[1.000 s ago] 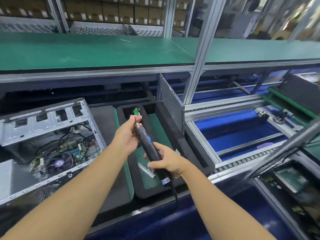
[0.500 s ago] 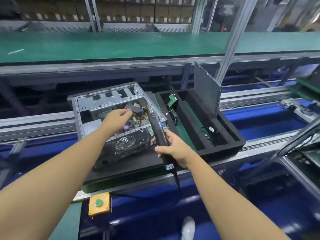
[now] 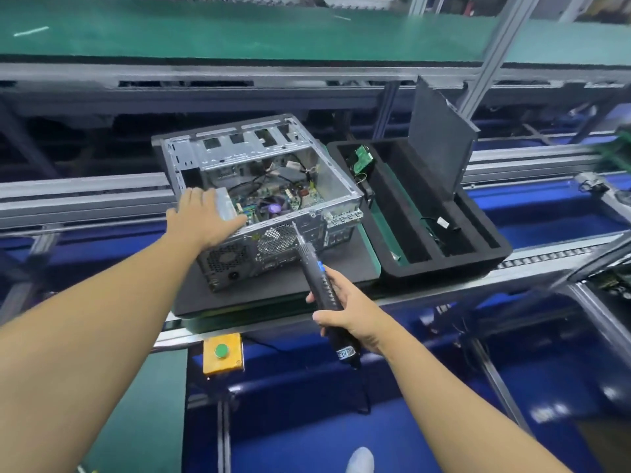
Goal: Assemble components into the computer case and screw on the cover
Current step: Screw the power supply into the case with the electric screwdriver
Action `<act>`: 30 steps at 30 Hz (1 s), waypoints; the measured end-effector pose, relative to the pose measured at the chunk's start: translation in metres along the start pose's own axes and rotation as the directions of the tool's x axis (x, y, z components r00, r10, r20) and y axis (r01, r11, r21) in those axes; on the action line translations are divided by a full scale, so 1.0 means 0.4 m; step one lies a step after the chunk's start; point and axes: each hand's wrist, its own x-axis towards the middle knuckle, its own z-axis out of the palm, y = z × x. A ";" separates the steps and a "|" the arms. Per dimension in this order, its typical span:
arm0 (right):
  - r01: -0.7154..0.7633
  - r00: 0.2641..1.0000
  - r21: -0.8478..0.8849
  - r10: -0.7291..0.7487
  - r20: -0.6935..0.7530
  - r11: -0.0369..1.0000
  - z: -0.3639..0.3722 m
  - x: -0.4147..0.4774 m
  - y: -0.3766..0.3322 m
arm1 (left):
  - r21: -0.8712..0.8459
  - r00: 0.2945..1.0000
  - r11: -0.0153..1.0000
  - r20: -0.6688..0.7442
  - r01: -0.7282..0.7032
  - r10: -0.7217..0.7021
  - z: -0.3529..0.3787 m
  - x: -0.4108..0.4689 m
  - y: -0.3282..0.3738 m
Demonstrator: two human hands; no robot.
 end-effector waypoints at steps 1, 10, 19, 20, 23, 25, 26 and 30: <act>-0.006 1.000 -0.015 0.006 0.008 1.000 0.009 0.001 0.007 | -0.011 1.000 1.000 0.005 -0.001 0.001 0.000 0.000 0.001; -0.070 0.986 -0.099 0.084 0.143 0.993 0.076 -0.014 0.051 | -0.039 1.000 0.999 -0.028 0.009 -0.010 -0.007 -0.025 -0.009; -0.155 0.962 -0.173 0.188 0.196 0.973 0.100 -0.039 0.096 | -0.009 0.988 1.000 -0.153 0.022 -0.024 0.016 -0.079 -0.006; -0.154 0.962 -0.167 0.187 0.200 0.974 0.101 -0.043 0.102 | -0.045 0.987 0.999 -0.154 0.030 -0.036 0.021 -0.083 -0.003; -0.140 0.959 -0.158 0.174 0.226 0.977 0.105 -0.055 0.108 | -0.145 0.990 0.988 -0.122 0.051 -0.069 0.025 -0.092 0.003; -0.123 0.957 -0.155 0.159 0.244 0.980 0.112 -0.058 0.105 | -0.178 0.993 0.983 -0.098 0.044 -0.062 0.028 -0.095 0.003; -0.114 0.956 -0.153 0.151 0.252 0.982 0.116 -0.058 0.102 | -0.181 0.995 0.983 -0.090 0.032 -0.049 0.028 -0.098 0.004; -0.082 0.955 -0.136 0.117 0.272 0.987 0.133 -0.047 0.084 | -0.187 0.993 0.982 -0.114 -0.012 -0.010 0.027 -0.106 -0.006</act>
